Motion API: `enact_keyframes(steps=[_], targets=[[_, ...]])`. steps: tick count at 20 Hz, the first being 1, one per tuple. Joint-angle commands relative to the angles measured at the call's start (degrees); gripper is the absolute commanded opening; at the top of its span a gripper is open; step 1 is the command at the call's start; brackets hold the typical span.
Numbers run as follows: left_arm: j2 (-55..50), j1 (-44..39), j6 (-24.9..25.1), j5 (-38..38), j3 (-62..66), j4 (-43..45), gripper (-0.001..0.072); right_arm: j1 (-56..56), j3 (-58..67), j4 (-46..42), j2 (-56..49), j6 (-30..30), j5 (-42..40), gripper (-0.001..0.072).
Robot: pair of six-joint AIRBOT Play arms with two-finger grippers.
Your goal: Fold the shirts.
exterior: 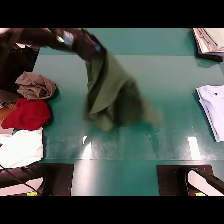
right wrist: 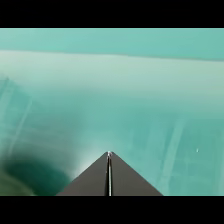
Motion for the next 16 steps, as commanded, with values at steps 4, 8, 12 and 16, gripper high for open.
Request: enact_keyframes(steps=[4, 8, 12, 16], targets=[[-4.31, 7.04, -11.32, -8.79, -5.03, 7.82, 0.0602, 0.04, 0.33, -0.15, 0.04, 0.00, 3.65, 0.0025], [-0.96, 13.57, -11.76, -19.23, -9.44, 10.49, 0.0602, 0.04, 0.33, -0.46, 0.02, -0.02, 3.39, 0.0025], [6.88, 13.55, -11.76, -11.39, -30.18, 11.47, 0.0602, 0.04, 0.31, -0.48, -0.02, -0.04, 2.93, 0.0025], [10.14, 13.55, -9.92, -2.64, -48.57, 6.03, 0.0602, 0.04, 0.31, -0.35, -0.79, -0.02, 2.95, 0.0025]])
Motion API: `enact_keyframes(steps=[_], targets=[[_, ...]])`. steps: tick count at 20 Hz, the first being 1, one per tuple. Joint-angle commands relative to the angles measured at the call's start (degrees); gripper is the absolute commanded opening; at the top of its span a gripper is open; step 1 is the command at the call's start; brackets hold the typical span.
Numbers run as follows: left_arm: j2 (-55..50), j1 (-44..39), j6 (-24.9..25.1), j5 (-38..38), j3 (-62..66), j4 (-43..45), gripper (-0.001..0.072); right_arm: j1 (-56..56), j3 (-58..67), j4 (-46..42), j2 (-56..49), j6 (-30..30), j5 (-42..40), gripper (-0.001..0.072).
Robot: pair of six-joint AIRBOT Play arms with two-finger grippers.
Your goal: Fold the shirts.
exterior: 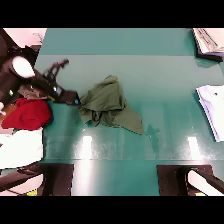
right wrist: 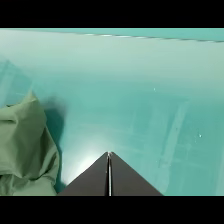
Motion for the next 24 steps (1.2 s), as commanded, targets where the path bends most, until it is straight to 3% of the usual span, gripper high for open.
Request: enact_keyframes(steps=[1, 9, 15, 16, 17, 18, 21, 24], targets=[[2.43, 0.37, 2.71, 8.26, -14.71, -6.32, 0.0603, 0.04, 0.04, 0.11, -0.90, -0.02, 0.37, 0.0025], [2.36, 0.37, 6.67, 17.79, -20.09, -14.86, 0.0602, 0.11, 0.00, 0.20, -3.85, 0.00, 3.45, 0.0025], [-0.52, 0.37, 9.14, 17.73, -20.92, -19.39, 0.0593, 0.09, -0.07, 0.15, -3.78, 0.00, 2.84, 0.0025], [-0.52, 0.37, 9.14, 17.92, -20.90, -19.78, 0.0401, 0.09, -0.07, 0.15, -3.78, 0.00, 2.93, 0.0025], [-0.52, 0.37, 9.14, 18.10, -20.90, -20.74, 0.0135, 0.09, -0.07, 0.15, -3.78, 0.00, 3.08, 0.0025], [-0.46, 0.37, 9.09, 17.99, -20.79, -21.62, 0.0022, 0.09, -0.07, 0.15, -3.78, 0.00, 3.10, 0.0025], [-0.22, 0.39, 8.96, 11.82, -16.48, -21.05, 0.0021, 0.11, -0.07, 0.17, -3.78, -0.02, 3.21, 0.0025], [2.32, 0.39, 5.05, 2.67, -3.80, -9.57, 0.0021, 0.11, -2.80, 2.73, -3.78, -0.02, 4.26, 0.0026]])
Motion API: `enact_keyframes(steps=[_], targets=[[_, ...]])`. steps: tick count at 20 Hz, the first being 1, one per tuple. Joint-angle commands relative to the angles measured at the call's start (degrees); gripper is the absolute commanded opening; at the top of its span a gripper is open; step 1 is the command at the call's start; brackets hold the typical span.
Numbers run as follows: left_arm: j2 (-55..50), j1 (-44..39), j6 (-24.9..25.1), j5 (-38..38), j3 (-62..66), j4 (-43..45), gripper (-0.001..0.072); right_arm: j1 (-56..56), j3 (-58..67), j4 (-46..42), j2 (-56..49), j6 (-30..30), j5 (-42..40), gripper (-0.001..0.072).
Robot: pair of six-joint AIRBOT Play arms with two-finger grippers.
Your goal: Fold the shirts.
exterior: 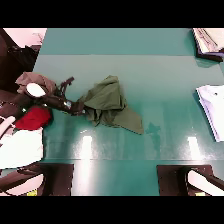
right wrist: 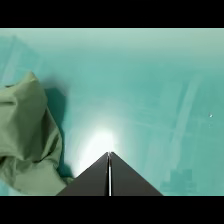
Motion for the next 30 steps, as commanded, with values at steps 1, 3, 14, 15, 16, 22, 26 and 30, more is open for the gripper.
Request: enact_keyframes(steps=[1, 3, 14, 15, 16, 22, 26, 30], targets=[[2.67, 0.07, -4.31, -10.80, 13.75, 13.49, 0.0021, 0.09, -4.46, 4.20, -0.04, -0.02, 1.31, 0.0026], [4.79, 0.07, -6.82, -14.95, 23.85, 24.76, 0.0022, 1.07, -12.33, 6.97, -0.04, -0.90, 0.39, 0.0147], [6.62, 0.07, -9.90, -17.86, 36.72, 36.50, 0.0022, 20.39, -39.19, 14.97, -19.26, -8.57, -18.47, 0.0468], [6.62, 0.07, -9.90, -18.23, 36.72, 36.48, 0.0022, 21.86, -37.99, 14.56, -21.53, -8.61, -18.69, 0.0467], [6.62, 0.07, -9.90, -18.38, 36.72, 36.48, 0.0022, 23.08, -36.87, 14.80, -23.67, -8.61, -18.73, 0.0467], [6.62, 0.04, -9.97, -18.64, 36.72, 36.26, 0.0023, 30.71, -30.38, 14.73, -31.85, -8.61, -12.66, 0.0468], [6.62, 0.04, -9.99, -18.62, 36.72, 36.22, 0.0023, 33.14, -30.08, 14.60, -31.87, -8.61, -8.22, 0.0468], [6.62, 0.07, -9.99, -18.67, 36.72, 36.06, 0.0022, 33.59, -30.08, 14.38, -31.87, -8.61, -7.61, 0.0431]])
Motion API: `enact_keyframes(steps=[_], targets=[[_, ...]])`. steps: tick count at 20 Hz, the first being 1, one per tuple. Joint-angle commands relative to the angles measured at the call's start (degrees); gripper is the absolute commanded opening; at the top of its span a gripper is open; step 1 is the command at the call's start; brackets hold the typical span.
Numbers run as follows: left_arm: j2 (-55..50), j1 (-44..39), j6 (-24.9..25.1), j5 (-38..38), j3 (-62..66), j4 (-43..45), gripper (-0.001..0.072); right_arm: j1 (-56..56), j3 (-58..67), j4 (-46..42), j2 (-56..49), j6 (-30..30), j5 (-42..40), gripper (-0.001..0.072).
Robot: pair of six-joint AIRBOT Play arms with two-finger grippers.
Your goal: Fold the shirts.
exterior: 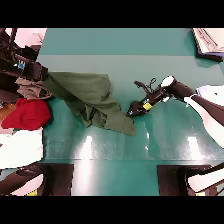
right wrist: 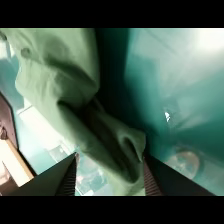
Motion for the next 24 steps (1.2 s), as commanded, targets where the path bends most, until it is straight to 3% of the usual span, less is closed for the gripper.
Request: enact_keyframes(steps=[1, 6, 7, 8, 9, 15, 20, 24], targets=[[0.04, 0.00, -0.02, -0.04, 0.07, -0.20, 0.0022, 0.70, 0.20, -0.11, -0.26, -0.02, 1.51, 0.0431], [0.04, 0.00, -0.02, -0.04, 0.07, -0.72, 0.0022, 0.76, 0.20, 0.15, -0.22, 0.00, 4.37, 0.0429], [0.07, 0.00, -0.04, -0.04, 0.07, -0.83, 0.0022, 1.03, 0.20, 0.13, -0.22, -0.02, 3.15, 0.0316], [0.04, 0.00, -0.07, -0.04, 0.07, -0.94, 0.0023, 1.53, 0.20, 0.13, -0.22, -0.28, 2.14, 0.0055], [0.07, 0.00, -0.07, -0.04, 0.07, -1.53, 0.0023, 1.84, 0.20, 0.17, -0.22, -1.09, 1.09, 0.0024], [0.31, 0.00, -0.48, 2.05, 4.13, -0.74, 0.0022, -1.66, 2.75, -0.70, 10.14, -1.46, -8.61, 0.0021], [0.31, 0.00, -2.69, 7.56, 26.03, -2.25, 0.0022, -15.52, 20.31, -3.15, 27.36, -0.31, -16.44, 0.0021], [3.41, 0.00, -2.62, 16.68, 35.91, -10.93, 0.0022, -24.74, 31.71, -3.23, 38.03, -0.35, -23.52, 0.0020]])
